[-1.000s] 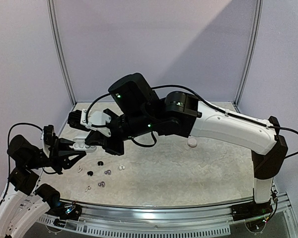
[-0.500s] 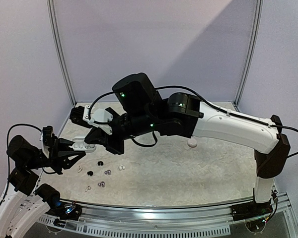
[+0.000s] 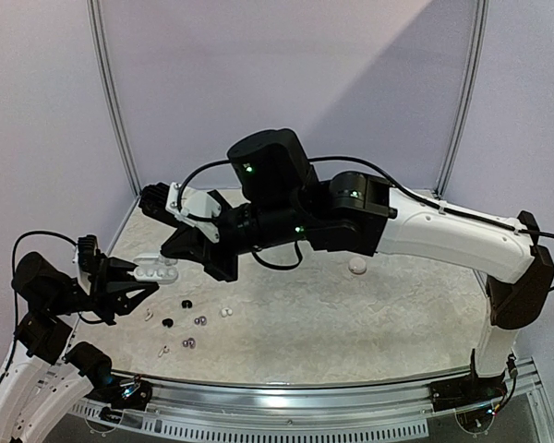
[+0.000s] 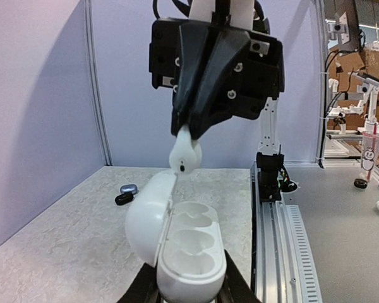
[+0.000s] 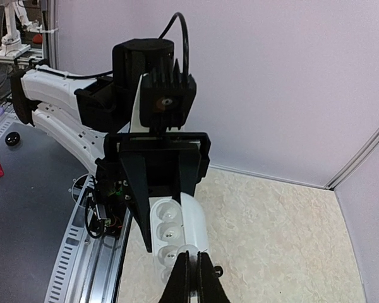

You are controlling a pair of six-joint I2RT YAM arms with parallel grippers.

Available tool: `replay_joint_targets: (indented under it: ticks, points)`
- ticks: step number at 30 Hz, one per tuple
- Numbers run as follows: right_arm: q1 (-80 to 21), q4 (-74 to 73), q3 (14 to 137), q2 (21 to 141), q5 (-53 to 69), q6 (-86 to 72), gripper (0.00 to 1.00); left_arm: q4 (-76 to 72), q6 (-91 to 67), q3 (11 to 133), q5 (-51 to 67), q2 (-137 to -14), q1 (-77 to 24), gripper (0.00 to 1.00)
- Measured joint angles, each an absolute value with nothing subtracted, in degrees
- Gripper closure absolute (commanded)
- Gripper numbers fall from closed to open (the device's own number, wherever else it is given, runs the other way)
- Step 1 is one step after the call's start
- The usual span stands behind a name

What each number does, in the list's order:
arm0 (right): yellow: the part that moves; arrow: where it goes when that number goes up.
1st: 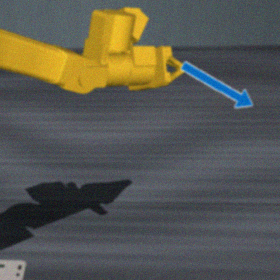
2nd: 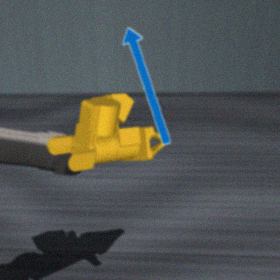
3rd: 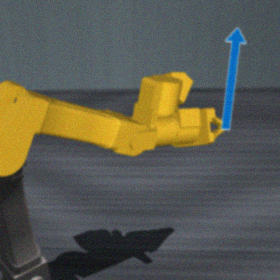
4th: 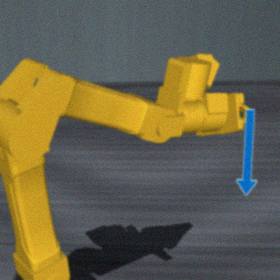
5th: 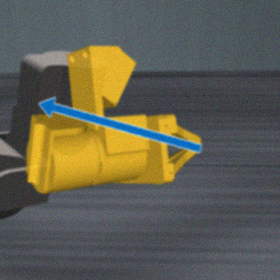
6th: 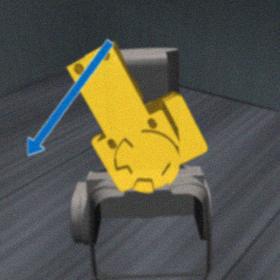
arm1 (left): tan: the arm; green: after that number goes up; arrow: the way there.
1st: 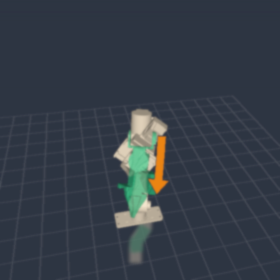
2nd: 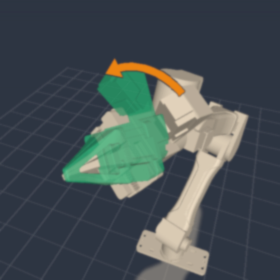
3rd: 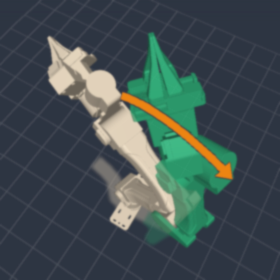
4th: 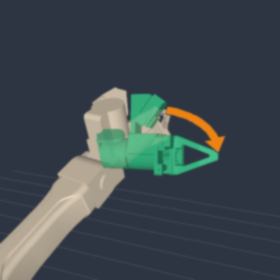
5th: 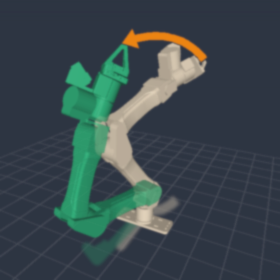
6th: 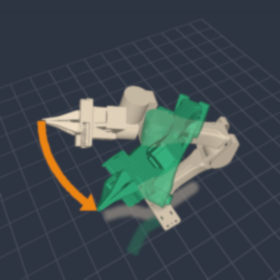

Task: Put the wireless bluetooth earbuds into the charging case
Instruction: Pick up the left earbud from the right side groove of the charging case, then insert the left earbud into the left side groove of the charging case.

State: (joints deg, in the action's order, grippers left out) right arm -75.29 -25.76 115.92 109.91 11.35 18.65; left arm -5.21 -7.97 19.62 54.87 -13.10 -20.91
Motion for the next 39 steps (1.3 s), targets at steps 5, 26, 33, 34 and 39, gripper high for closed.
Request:
replay_joint_targets:
  ticks: [5, 26, 33, 34, 39]
  points:
    - [-75.2, -23.2, 115.9, 109.7, 12.9, 17.9, 1.00, -5.2, -8.0, 19.6, 54.9, -13.1, -20.9, 1.00]
    - [-78.1, -21.6, 120.1, 112.3, 14.0, 19.5, 1.00, -5.3, -8.5, 19.6, 54.6, -13.1, -21.0, 1.00]
    - [-78.6, -22.7, 123.0, 116.2, 12.6, 21.1, 1.00, -5.3, -8.6, 19.6, 54.6, -13.1, -21.0, 1.00]
    - [-78.6, -22.8, 123.0, 116.6, 12.4, 21.2, 1.00, -5.3, -8.6, 19.6, 54.6, -13.1, -21.0, 1.00]
    - [-78.6, -23.2, 123.0, 117.5, 11.1, 21.8, 1.00, -5.3, -8.6, 19.6, 54.6, -13.1, -21.0, 1.00]
